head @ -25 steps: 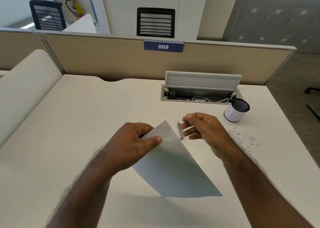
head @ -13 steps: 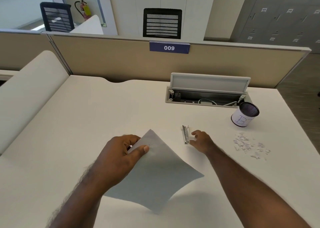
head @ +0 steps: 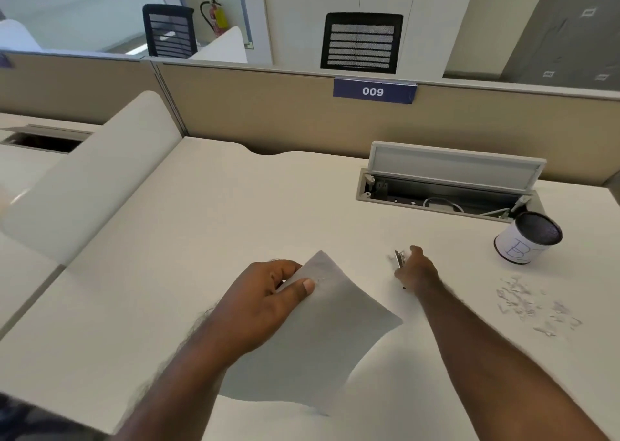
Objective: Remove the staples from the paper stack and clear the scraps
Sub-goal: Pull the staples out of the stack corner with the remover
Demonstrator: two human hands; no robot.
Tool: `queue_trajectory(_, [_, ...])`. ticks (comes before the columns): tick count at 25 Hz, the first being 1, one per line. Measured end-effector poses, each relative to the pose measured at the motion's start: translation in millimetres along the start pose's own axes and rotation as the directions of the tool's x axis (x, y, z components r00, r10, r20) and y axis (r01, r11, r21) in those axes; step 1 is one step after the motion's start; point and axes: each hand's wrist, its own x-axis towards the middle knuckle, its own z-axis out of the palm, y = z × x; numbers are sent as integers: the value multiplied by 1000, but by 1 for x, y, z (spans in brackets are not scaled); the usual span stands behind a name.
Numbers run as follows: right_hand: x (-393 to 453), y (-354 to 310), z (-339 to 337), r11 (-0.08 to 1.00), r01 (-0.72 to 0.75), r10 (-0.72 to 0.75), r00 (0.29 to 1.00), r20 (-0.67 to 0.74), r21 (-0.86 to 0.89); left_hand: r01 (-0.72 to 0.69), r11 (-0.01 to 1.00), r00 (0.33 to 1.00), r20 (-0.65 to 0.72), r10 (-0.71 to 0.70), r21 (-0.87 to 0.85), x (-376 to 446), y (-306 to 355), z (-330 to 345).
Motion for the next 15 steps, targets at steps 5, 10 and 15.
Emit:
queue_trajectory(5, [-38, -7, -46, 726, -66, -50, 988, 148, 685, 33, 996, 999, 24, -31, -83, 1, 6, 1])
queue_trajectory(10, [-124, -30, -115, 448, 108, -358, 931, 68, 888, 10, 997, 1000, 23, -8, -81, 0, 17, 7])
queue_trajectory(15, [-210, -40, -148, 429, 259, -519, 855, 1, 865, -16, 995, 1000, 8, 17, -95, -1, 25, 12])
